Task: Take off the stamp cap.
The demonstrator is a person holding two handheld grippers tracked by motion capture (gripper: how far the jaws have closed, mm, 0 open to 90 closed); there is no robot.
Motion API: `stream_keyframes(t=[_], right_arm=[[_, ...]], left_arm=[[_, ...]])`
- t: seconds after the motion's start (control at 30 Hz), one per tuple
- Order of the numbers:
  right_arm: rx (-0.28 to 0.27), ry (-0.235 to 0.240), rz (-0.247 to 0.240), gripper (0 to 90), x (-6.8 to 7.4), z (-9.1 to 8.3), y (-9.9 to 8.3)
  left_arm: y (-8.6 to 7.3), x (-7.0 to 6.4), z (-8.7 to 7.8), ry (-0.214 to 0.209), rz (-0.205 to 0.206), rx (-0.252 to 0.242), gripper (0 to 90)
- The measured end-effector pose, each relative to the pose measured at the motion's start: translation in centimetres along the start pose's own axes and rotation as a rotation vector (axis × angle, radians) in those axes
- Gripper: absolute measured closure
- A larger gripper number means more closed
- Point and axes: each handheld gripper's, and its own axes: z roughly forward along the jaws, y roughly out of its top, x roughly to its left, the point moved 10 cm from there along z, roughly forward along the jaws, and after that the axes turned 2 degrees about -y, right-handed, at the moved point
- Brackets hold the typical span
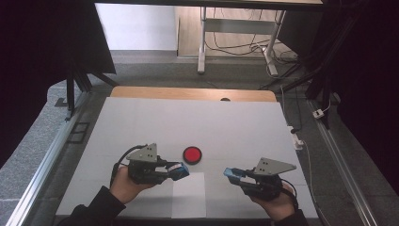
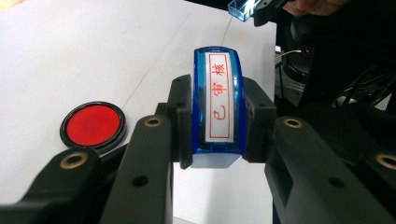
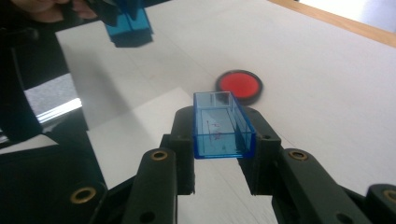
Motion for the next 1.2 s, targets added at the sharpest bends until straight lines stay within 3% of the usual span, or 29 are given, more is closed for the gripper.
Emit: stream_keyframes(t=[0.17,0.6,1.2], right_arm=[[0.001,-0.047,0.003,68.7,-0.7,-0.8,-0.6],[-0.022,-0.148,0.067,68.8,-2.8,-3.2,-1.8],[-0.020,-0.217,0.118,68.8,-4.2,-5.1,-3.5]], left_arm=[[-0.1,0.1,0.0,0.004,-0.003,0.002,69.4],[-0.5,0.5,0.6,0.013,-0.015,0.025,69.3],[-0.7,0.9,1.3,0.022,-0.026,0.045,69.3]])
